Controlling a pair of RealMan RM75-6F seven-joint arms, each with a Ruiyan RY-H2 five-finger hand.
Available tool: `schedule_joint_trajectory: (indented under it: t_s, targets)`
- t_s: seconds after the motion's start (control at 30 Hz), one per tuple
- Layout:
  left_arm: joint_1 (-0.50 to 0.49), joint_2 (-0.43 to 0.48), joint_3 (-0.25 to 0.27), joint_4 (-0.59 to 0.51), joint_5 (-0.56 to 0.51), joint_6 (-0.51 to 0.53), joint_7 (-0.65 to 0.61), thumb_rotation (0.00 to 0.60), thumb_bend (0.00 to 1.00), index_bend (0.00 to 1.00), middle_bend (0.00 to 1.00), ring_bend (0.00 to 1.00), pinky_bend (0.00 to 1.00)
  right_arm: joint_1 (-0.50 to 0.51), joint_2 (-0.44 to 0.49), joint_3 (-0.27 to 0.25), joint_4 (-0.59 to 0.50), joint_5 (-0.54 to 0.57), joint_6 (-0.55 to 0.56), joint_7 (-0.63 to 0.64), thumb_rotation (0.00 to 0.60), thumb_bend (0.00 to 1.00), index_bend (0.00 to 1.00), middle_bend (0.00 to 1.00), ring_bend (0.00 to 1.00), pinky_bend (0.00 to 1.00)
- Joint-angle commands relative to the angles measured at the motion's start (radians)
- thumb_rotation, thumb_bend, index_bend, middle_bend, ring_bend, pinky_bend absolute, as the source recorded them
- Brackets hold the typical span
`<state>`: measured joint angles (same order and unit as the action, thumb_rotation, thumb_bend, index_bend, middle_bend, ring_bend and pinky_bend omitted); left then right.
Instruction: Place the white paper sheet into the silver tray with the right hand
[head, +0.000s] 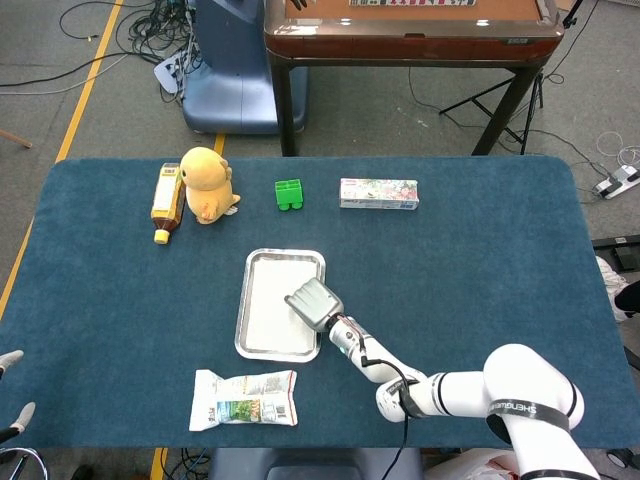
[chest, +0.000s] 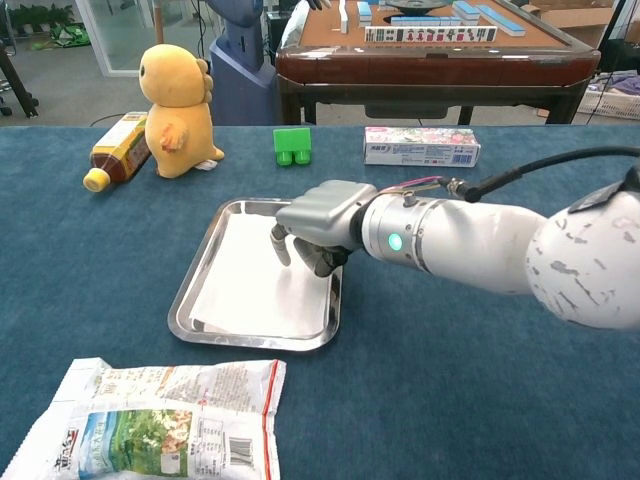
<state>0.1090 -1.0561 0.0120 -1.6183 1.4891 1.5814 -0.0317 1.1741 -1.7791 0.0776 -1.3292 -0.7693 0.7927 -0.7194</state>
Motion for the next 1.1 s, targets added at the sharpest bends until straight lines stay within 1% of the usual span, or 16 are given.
schedule_joint_trajectory:
  t_s: [0.03, 0.13, 0.23, 0.3, 0.37, 0.47, 0.53, 0.63, 0.7, 0.77, 0.83, 0.97, 1.1]
  targets:
    - [-0.001, 0.001, 0.0, -0.001, 0.001, 0.0, 0.002, 0.6, 0.25, 0.2, 0.22, 0.21, 0.13, -0.009, 0.021, 0.01, -0.03, -0.019, 0.021, 0.009, 0.6, 1.0, 0.36, 0.75, 0.75, 0.78]
    - [-0.001, 0.003, -0.002, -0.004, -0.001, 0.002, 0.002, 0.6, 0.25, 0.2, 0.22, 0.21, 0.13, -0.019, 0.048, 0.017, -0.07, -0.038, 0.047, 0.014, 0.6, 1.0, 0.36, 0.74, 0.75, 0.78]
    - [-0.001, 0.008, -0.005, -0.007, -0.001, 0.007, 0.001, 0.6, 0.25, 0.2, 0.22, 0.21, 0.13, -0.048, 0.108, 0.017, -0.14, -0.068, 0.109, 0.013, 0.6, 1.0, 0.36, 0.73, 0.75, 0.78]
    - [-0.002, 0.009, -0.007, -0.008, -0.003, 0.007, 0.001, 0.6, 0.25, 0.2, 0.22, 0.21, 0.13, -0.071, 0.145, 0.013, -0.18, -0.083, 0.149, 0.012, 0.6, 1.0, 0.36, 0.7, 0.73, 0.78]
    - [-0.005, 0.009, -0.01, -0.009, -0.002, 0.006, 0.002, 0.6, 0.25, 0.2, 0.22, 0.21, 0.13, -0.102, 0.191, 0.006, -0.23, -0.095, 0.196, 0.011, 0.6, 0.95, 0.35, 0.68, 0.71, 0.78]
    - [-0.01, 0.01, -0.014, -0.011, 0.001, 0.006, 0.002, 0.6, 0.25, 0.2, 0.22, 0.21, 0.13, -0.153, 0.262, -0.004, -0.305, -0.11, 0.262, 0.021, 0.6, 0.86, 0.34, 0.64, 0.68, 0.78]
    - [-0.014, 0.009, -0.019, -0.013, 0.002, 0.008, 0.004, 0.6, 0.25, 0.2, 0.22, 0.21, 0.13, -0.192, 0.31, -0.015, -0.353, -0.127, 0.312, 0.029, 0.6, 0.82, 0.33, 0.61, 0.66, 0.78]
    - [-0.022, 0.007, -0.026, -0.017, 0.004, 0.007, 0.009, 0.6, 0.25, 0.2, 0.22, 0.21, 0.13, -0.248, 0.371, -0.035, -0.407, -0.161, 0.375, 0.044, 0.6, 0.78, 0.32, 0.55, 0.62, 0.78]
    - [-0.028, 0.007, -0.029, -0.02, 0.006, 0.004, 0.015, 0.6, 0.25, 0.2, 0.22, 0.21, 0.13, -0.281, 0.402, -0.048, -0.431, -0.179, 0.408, 0.053, 0.6, 0.75, 0.32, 0.5, 0.57, 0.78]
    - [-0.034, 0.006, -0.032, -0.024, 0.01, 0.003, 0.021, 0.6, 0.25, 0.2, 0.22, 0.21, 0.13, -0.322, 0.436, -0.067, -0.454, -0.205, 0.445, 0.063, 0.6, 0.73, 0.32, 0.48, 0.53, 0.78]
    - [-0.038, 0.005, -0.036, -0.026, 0.009, 0.002, 0.024, 0.6, 0.25, 0.2, 0.22, 0.21, 0.13, -0.366, 0.469, -0.087, -0.474, -0.232, 0.486, 0.077, 0.6, 0.72, 0.32, 0.46, 0.49, 0.76]
    - [-0.047, 0.002, -0.041, -0.03, 0.007, -0.004, 0.029, 0.6, 0.25, 0.2, 0.22, 0.21, 0.13, -0.451, 0.528, -0.115, -0.501, -0.279, 0.558, 0.122, 0.6, 0.72, 0.32, 0.43, 0.42, 0.62]
    - [-0.059, -0.001, -0.045, -0.034, 0.006, -0.015, 0.037, 0.6, 0.25, 0.2, 0.22, 0.21, 0.13, -0.531, 0.573, -0.14, -0.509, -0.323, 0.62, 0.161, 0.6, 0.72, 0.32, 0.39, 0.35, 0.53]
